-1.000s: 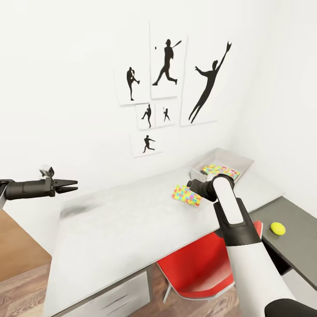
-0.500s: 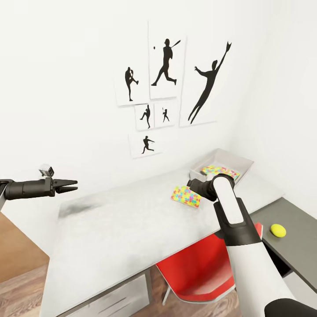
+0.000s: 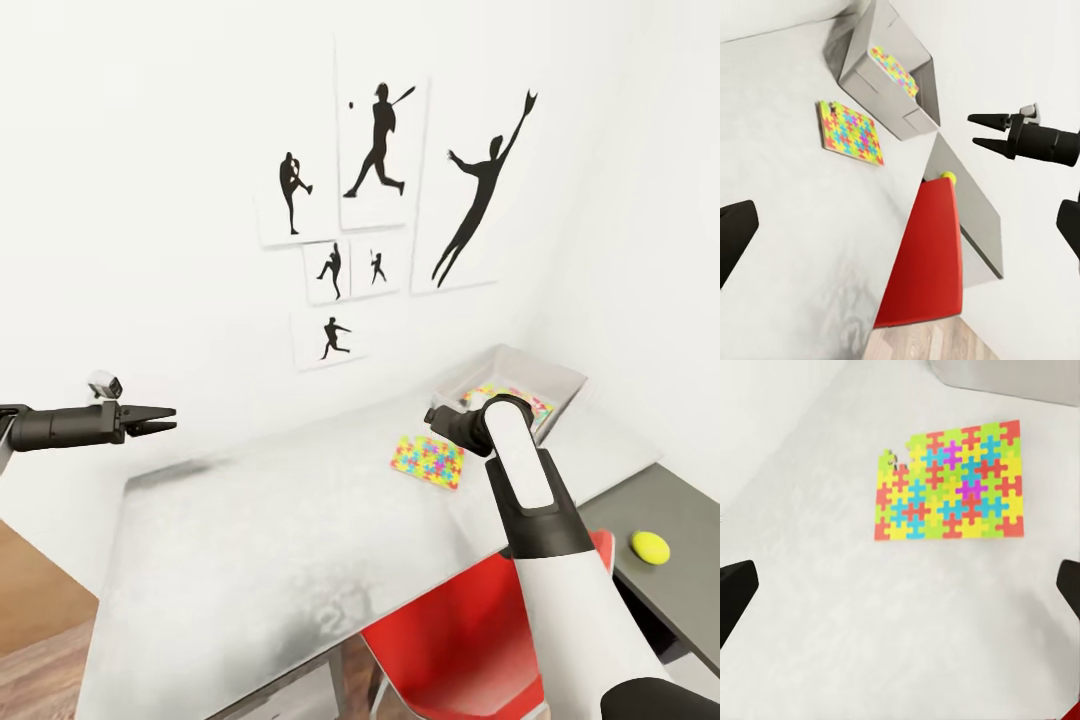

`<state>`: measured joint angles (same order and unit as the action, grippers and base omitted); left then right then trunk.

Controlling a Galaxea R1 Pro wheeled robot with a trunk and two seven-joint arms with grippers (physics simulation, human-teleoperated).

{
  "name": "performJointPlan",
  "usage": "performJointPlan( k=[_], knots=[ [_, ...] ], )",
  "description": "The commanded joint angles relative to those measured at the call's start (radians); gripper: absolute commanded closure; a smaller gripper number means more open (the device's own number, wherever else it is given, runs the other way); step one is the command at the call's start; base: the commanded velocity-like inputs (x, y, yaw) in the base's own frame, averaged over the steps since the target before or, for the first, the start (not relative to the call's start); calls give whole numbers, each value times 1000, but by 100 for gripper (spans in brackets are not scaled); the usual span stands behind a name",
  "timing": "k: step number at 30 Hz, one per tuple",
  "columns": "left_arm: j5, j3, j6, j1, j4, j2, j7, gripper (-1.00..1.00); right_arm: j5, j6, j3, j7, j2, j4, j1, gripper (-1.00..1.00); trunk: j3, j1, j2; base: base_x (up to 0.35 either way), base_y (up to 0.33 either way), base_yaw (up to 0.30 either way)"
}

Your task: Put all the toys in the child's room - the three board games (two on the bed and one on the table), the two jigsaw puzzles on the table, and the tennis ball on the table - inside the toy box on the table in the child's room.

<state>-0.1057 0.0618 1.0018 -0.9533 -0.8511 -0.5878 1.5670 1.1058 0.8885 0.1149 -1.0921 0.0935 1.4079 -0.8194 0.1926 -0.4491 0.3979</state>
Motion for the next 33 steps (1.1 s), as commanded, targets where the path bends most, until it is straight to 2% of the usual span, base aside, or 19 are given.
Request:
performJointPlan(
  k=[1, 33],
  knots=[
    [0, -1, 11, -1, 0, -1, 4, -100, 8, 6, 0, -10, 0, 1, -1, -100, 2, -1, 2, 150, 19, 0],
    [-1, 0, 11, -1, -8, -17, 4, -100, 9, 6, 0, -11, 0, 3, -1, -100, 2, -1, 2, 63, 16, 0]
  ],
)
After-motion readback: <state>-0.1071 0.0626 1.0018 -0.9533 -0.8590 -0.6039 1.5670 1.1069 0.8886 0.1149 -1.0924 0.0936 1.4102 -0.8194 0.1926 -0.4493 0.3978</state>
